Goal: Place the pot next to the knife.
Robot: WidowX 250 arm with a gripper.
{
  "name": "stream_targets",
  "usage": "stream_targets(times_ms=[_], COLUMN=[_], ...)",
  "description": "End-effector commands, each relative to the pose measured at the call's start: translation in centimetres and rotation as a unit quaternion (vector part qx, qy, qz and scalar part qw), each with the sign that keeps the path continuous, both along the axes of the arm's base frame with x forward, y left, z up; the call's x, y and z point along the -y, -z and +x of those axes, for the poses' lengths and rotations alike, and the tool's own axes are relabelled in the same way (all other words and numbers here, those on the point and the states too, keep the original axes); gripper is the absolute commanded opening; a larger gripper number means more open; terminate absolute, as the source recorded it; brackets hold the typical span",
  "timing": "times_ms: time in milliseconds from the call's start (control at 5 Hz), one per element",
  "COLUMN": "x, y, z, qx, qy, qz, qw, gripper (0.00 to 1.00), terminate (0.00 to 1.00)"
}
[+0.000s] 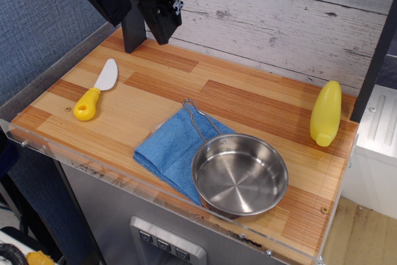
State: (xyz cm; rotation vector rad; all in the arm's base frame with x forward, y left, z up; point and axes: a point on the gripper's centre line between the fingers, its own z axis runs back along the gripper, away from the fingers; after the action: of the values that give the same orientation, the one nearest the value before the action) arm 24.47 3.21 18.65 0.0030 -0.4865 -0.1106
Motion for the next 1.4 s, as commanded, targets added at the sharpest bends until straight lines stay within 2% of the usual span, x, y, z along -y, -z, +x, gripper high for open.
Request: stream_targets(times_ms=[0,600,800,1000,1200], x=[0.0,3.8,4.6,5.1,5.0], y=[0.0,3.2,4.9,7.0,8.4], z=[0.0,-1.5,-2.1,-2.5,-2.5], qx=[0.000,-0.056,-0.068,-0.091,-0.102], qy=[0.000,-0.091,-0.133,-0.161,-0.176], qz=[0.000,-0.034,-0.049,-0.058,-0.058], qw=[1.0000,0.9937,0.9875,0.9811,0.9774], gripper=[1.00,1.00,1.00,1.00,1.00], terminate=[0.00,0.00,0.00,0.00,0.00])
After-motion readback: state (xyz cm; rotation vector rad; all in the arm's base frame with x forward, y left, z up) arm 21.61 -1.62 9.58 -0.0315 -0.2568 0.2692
